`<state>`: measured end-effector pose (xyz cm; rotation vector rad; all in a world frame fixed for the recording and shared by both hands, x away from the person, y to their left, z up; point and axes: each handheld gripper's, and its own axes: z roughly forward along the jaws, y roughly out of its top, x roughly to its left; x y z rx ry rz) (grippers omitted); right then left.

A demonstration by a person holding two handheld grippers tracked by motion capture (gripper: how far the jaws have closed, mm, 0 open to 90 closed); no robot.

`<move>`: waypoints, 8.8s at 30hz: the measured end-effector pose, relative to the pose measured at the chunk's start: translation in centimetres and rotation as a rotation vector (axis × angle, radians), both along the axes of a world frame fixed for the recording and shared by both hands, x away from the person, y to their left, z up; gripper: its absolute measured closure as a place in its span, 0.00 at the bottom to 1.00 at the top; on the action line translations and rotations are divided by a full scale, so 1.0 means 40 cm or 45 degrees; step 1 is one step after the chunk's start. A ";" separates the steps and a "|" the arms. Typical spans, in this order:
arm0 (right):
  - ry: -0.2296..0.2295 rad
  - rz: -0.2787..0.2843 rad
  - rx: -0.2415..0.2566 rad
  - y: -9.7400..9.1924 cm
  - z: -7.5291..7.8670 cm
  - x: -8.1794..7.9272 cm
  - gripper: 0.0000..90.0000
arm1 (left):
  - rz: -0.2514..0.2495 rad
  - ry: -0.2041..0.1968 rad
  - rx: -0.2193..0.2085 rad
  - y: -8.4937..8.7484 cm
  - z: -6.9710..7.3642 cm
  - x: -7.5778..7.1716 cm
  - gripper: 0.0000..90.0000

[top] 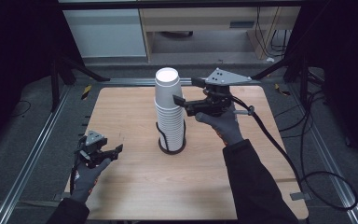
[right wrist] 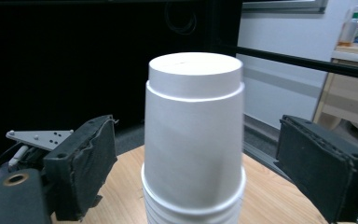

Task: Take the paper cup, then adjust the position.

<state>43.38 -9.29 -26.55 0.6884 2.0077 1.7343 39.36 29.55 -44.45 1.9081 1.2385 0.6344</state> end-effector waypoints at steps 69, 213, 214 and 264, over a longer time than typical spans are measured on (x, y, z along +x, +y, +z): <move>0.120 0.031 -0.108 0.125 -0.085 0.110 0.15 | -0.034 0.016 0.012 -0.007 -0.007 0.002 0.32; 0.254 0.565 -0.650 -0.064 -0.315 -0.118 0.17 | -0.930 -0.044 -0.138 -0.328 0.192 -0.082 0.21; 0.254 0.565 -0.650 -0.064 -0.315 -0.118 0.17 | -0.930 -0.044 -0.138 -0.328 0.192 -0.082 0.21; 0.260 0.692 -0.726 0.020 -0.332 -0.115 0.17 | -1.085 0.115 -0.054 -0.459 0.178 -0.056 0.22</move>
